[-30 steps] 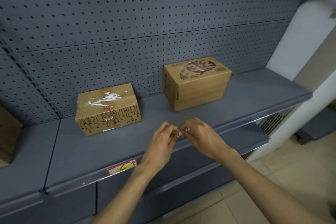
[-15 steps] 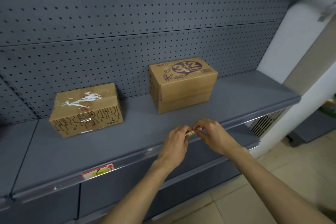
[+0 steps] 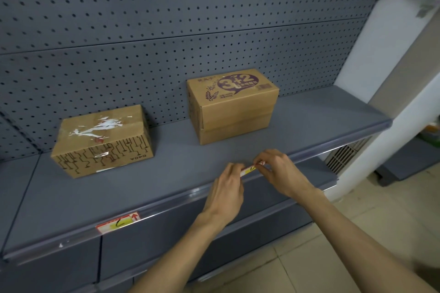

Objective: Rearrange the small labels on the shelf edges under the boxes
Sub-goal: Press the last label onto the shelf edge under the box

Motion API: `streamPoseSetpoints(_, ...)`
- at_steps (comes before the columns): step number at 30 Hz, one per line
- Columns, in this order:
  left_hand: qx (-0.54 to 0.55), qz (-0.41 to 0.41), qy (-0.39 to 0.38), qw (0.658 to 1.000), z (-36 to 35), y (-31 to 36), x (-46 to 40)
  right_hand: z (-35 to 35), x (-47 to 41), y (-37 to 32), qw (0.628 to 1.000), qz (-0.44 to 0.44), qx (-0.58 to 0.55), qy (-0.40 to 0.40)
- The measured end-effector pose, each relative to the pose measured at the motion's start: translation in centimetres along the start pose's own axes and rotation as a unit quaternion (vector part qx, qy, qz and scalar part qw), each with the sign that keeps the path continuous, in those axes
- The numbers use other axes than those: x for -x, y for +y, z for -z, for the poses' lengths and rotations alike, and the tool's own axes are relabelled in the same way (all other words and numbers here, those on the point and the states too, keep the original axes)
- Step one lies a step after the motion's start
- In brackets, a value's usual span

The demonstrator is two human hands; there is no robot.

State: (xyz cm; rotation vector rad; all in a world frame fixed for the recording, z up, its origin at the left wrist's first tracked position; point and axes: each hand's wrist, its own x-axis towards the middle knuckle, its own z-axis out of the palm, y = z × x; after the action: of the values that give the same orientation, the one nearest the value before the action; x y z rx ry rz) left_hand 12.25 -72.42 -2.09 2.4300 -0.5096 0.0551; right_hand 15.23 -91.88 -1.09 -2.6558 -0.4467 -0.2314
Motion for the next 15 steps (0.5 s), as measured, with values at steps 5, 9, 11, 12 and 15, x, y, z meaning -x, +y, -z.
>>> streamPoseSetpoints(5, 0.004, 0.001, 0.005, 1.0, -0.5, -0.3, 0.6, 0.0, 0.1, 0.6, 1.0, -0.002, 0.006, 0.011)
streamPoseSetpoints(9, 0.001, 0.004, 0.005, 1.0, -1.1, -0.7, 1.5, 0.1, -0.1, 1.0, 1.0, -0.006, 0.0, 0.015)
streamPoseSetpoints(11, -0.039, -0.009, 0.015, 0.999, -1.6, -0.9, 2.1, 0.1, -0.2, 1.0, 1.0, -0.007, -0.001, 0.015)
streamPoseSetpoints(12, -0.066, -0.016, 0.019, 0.998, -1.9, -1.1, 2.2, 0.0, -0.3, 1.0, 1.0, -0.006, -0.002, 0.015)
streamPoseSetpoints(15, -0.134, -0.021, 0.016, 0.991, -2.5, -1.3, 2.5, -0.1, -0.3, 1.0, 1.0, -0.006, -0.002, 0.015)
